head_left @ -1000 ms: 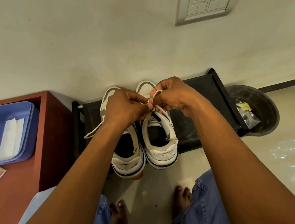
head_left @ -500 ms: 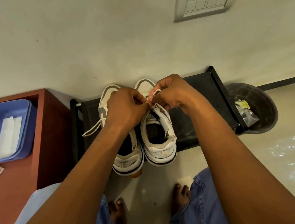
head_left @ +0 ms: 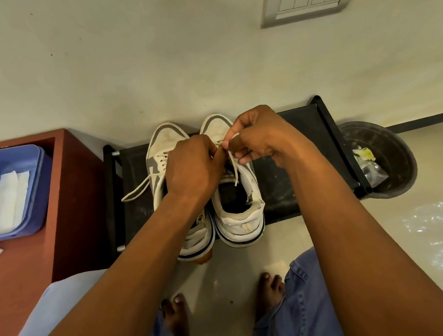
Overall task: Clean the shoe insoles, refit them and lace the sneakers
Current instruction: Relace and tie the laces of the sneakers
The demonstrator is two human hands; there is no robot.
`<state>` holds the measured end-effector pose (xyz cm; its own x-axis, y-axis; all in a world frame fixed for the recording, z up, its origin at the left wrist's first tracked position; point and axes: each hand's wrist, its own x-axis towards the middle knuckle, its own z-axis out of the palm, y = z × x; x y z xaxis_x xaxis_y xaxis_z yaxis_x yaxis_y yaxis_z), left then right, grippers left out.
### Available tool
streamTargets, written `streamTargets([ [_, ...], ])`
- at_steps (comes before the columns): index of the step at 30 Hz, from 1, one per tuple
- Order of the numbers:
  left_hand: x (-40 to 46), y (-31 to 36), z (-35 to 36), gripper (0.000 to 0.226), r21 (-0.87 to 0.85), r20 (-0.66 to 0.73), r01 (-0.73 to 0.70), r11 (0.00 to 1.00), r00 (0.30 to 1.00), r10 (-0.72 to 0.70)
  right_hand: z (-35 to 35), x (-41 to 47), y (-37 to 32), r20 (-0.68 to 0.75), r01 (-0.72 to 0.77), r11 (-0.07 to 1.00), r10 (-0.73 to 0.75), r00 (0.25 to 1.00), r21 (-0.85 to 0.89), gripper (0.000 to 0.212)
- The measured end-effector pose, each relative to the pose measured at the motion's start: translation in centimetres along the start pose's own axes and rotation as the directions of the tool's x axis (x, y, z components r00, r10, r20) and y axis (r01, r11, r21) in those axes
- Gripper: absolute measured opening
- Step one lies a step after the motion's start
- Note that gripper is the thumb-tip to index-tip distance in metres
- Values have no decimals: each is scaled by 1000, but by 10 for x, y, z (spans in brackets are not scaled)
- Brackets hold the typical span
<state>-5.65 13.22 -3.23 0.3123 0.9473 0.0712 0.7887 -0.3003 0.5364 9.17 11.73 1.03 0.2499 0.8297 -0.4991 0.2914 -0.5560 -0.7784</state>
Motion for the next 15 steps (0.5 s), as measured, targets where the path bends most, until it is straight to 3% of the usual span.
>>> streamTargets([
  [6, 6, 3, -4, 21, -189, 162, 170, 967, 977, -140, -3, 0, 1, 21, 25, 1000, -25, 999, -2, 12],
  [11, 13, 6, -15, 17, -471, 274, 414, 779, 908, -317, -3, 1, 4, 10, 67, 997, -66, 998, -42, 10],
  [13, 18, 5, -20, 23, -512, 335, 485, 709, 873, -355, -4, 1, 4, 11, 68, 997, -67, 998, -46, 10],
  [15, 18, 4, -22, 20, -510, 372, 484, 711, 869, -325, -4, 1, 3, 13, 61, 998, -60, 998, -34, 10],
])
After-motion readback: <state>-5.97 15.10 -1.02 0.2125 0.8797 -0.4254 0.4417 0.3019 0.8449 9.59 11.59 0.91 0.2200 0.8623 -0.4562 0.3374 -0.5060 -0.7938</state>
